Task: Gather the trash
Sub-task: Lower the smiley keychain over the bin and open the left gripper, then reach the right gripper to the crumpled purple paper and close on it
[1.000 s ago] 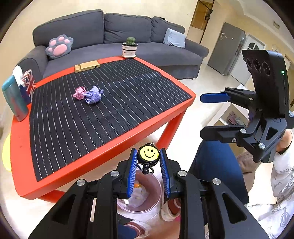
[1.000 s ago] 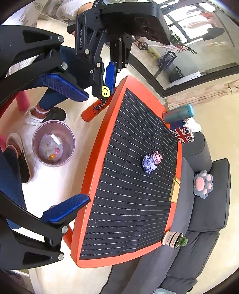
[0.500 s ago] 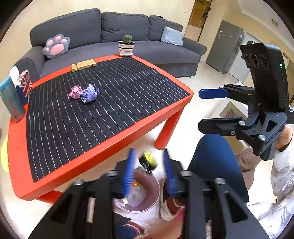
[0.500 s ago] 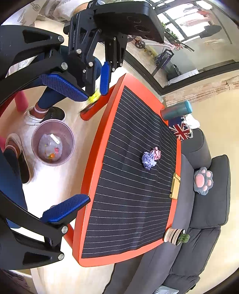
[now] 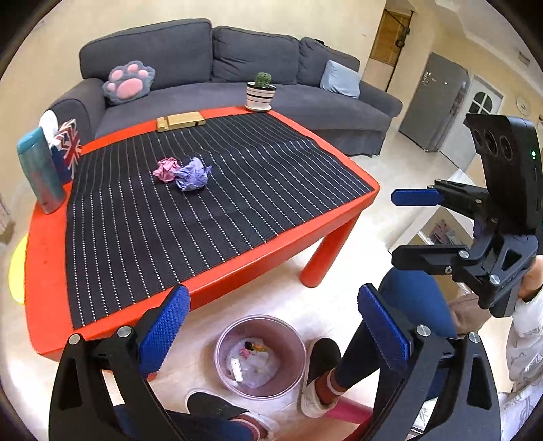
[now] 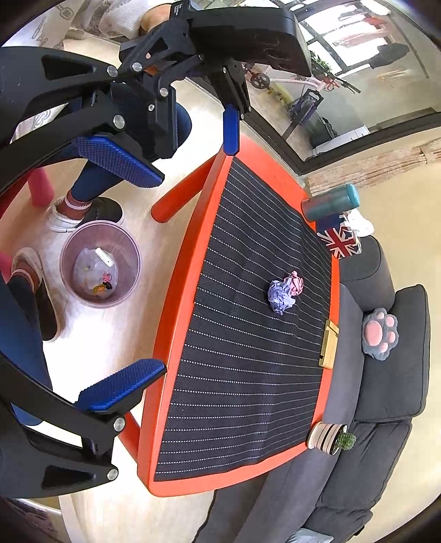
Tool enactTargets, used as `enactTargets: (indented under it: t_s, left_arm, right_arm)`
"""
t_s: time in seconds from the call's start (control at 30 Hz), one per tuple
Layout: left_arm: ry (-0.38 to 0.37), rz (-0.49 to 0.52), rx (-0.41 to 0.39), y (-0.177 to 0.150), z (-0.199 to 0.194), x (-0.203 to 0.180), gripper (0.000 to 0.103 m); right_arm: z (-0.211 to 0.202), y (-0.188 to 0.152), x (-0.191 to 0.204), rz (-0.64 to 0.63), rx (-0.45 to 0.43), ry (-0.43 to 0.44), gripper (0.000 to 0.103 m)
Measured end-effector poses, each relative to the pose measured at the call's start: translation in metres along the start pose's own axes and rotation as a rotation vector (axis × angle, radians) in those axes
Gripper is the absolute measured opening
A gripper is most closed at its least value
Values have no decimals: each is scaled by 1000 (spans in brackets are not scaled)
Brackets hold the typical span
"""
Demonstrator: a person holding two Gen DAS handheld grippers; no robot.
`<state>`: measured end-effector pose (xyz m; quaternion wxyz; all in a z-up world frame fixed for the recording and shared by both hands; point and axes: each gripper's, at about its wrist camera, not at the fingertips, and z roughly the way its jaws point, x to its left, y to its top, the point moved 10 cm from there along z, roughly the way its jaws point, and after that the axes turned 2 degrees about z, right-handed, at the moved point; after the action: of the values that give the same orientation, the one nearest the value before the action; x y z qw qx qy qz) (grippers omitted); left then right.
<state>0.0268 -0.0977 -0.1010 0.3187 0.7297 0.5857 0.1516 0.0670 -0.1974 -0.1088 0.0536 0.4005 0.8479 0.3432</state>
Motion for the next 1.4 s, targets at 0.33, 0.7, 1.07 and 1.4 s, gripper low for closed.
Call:
enactTargets:
  t_s: [0.33, 0.7, 1.07, 1.4]
  left_arm:
    - [37, -37, -19, 5, -1, 19, 95]
    - [111, -101, -58, 25, -1, 71, 95]
    - [144, -122, -68, 45, 1, 104, 95]
    - [151, -145, -65, 47, 2, 117, 95]
  right_arm:
    - [9, 6, 2, -9, -1, 8, 99]
    - [30, 48, -5, -53, -9, -8, 99]
    - [73, 103, -17, -114, 28, -41, 99]
    - [134, 143, -19, -186, 106, -46, 99]
